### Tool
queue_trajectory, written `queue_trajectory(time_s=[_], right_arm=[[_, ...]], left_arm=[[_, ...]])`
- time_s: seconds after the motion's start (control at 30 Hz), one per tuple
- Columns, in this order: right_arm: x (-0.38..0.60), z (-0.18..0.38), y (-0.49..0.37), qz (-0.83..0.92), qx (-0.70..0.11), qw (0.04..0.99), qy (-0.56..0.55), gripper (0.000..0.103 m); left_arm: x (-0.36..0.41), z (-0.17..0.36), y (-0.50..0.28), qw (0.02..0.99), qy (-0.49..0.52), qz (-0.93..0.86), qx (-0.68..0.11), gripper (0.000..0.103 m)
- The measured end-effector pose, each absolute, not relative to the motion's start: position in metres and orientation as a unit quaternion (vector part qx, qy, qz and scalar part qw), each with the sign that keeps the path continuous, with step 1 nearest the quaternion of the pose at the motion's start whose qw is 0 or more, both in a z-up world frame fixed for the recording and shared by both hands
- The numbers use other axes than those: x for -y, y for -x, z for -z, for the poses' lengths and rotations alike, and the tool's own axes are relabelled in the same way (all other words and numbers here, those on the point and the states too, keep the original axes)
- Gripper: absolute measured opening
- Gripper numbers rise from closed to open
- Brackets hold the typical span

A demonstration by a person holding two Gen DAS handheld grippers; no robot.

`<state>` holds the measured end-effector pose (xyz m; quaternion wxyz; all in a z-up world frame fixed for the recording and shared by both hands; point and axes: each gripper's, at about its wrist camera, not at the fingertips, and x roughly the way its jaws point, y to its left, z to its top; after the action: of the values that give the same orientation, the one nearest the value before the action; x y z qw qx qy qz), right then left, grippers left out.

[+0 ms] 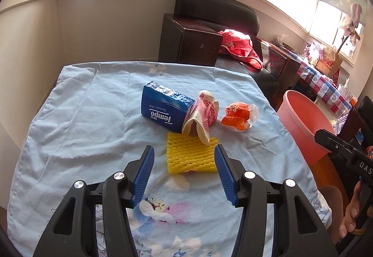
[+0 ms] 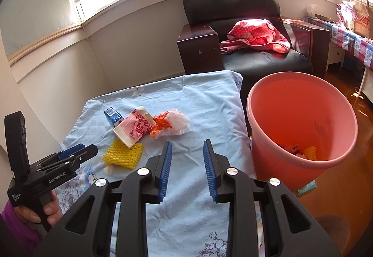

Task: Collect trash
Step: 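Move both open tools back over the trash on the table, then grasp the orange plastic bag with the right tool while the left grasps the yellow foam net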

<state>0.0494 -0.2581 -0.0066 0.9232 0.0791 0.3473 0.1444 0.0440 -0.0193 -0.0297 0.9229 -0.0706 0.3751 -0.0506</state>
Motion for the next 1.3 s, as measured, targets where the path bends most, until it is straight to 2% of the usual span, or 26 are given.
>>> queue_trajectory(time_s=[0.3,0.4,0.47,0.5,0.57,0.63,0.87,0.97,1.27,1.3], right_arm=[[0.249,0.016,-0.059,-0.164,-0.362,0.914,-0.077,0.028],[0.245,0.016,-0.064,-0.175,-0.366,0.911,-0.079,0.028],[0.242,0.016,-0.069,-0.182,-0.369,0.908,-0.079,0.028],[0.24,0.016,-0.071,-0.186,-0.372,0.906,-0.079,0.028],[0.235,0.017,-0.079,-0.19,-0.377,0.903,-0.082,0.028],[0.23,0.017,-0.085,-0.195,-0.381,0.9,-0.081,0.028],[0.217,0.015,-0.117,-0.195,-0.383,0.901,-0.064,0.029],[0.215,0.019,-0.136,-0.198,-0.395,0.894,-0.074,0.038],[0.2,0.047,-0.175,-0.194,-0.436,0.878,-0.053,0.04],[0.201,0.049,-0.176,-0.196,-0.434,0.878,-0.054,0.047]], left_arm=[[0.029,0.059,-0.062,0.904,0.056,0.034,-0.422,0.053],[0.03,0.067,-0.069,0.893,0.062,0.04,-0.445,0.049],[0.028,0.07,-0.071,0.89,0.07,0.039,-0.449,0.04],[0.027,0.07,-0.071,0.89,0.075,0.045,-0.447,0.032],[0.027,0.07,-0.07,0.891,0.076,0.047,-0.445,0.024],[0.028,0.069,-0.068,0.894,0.07,0.049,-0.441,0.003],[0.019,0.054,-0.054,0.9,0.071,0.064,-0.426,0.003],[0.011,0.049,-0.049,0.901,0.083,0.068,-0.421,0.003],[-0.002,0.029,-0.047,0.908,0.084,0.068,-0.404,0.003],[-0.003,0.027,-0.048,0.909,0.085,0.068,-0.403,0.003]])
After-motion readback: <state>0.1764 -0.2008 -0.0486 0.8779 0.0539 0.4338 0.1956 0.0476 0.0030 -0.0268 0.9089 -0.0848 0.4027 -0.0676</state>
